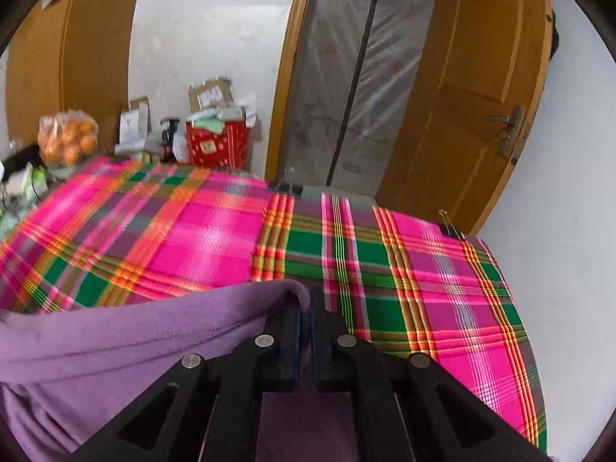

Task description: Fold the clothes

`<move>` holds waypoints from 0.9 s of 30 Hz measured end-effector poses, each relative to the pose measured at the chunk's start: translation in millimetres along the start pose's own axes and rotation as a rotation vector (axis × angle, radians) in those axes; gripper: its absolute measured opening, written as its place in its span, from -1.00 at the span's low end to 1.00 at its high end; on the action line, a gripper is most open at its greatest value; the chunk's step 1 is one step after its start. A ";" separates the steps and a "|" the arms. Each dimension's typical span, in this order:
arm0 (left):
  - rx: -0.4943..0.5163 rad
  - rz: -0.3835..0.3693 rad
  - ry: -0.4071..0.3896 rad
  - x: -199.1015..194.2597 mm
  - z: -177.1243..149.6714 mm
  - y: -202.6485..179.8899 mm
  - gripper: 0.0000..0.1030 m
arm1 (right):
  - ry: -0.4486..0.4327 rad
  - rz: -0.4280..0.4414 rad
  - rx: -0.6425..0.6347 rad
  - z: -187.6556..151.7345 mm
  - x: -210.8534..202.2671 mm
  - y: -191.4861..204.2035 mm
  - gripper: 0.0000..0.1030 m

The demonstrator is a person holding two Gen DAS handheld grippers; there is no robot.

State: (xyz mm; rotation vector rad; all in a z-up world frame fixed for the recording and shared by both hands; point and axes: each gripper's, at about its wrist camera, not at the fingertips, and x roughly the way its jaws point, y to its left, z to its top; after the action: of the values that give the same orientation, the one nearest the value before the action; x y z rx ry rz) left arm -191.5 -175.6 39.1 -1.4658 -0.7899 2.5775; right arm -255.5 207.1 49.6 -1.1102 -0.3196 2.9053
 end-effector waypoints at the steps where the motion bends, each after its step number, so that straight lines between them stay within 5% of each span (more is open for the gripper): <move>1: 0.001 -0.002 0.003 0.5 -0.2 0.6 -0.05 | 0.015 -0.004 -0.005 -1.7 5.4 -0.2 -0.92; 10: -0.003 -0.010 -0.030 -28.0 -8.6 9.0 -0.05 | 0.085 0.088 0.099 -13.2 -2.6 -30.8 -0.88; 13: 0.011 -0.026 -0.039 -44.3 -18.7 7.9 -0.04 | 0.058 0.105 0.104 -20.2 -27.4 -47.0 -0.70; 17: 0.035 -0.059 -0.040 -62.6 -37.7 2.4 -0.04 | 0.034 0.100 0.093 -45.8 -71.2 -76.1 -0.41; 27: 0.094 -0.138 0.036 -68.4 -83.4 -18.0 -0.04 | 0.108 0.016 0.153 -140.8 -141.9 -164.3 -0.21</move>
State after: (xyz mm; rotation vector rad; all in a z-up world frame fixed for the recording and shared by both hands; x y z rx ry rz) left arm -89.3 -147.9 66.7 -1.3769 -0.7275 2.4449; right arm -65.9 381.7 72.7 -1.2432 -0.0851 2.8121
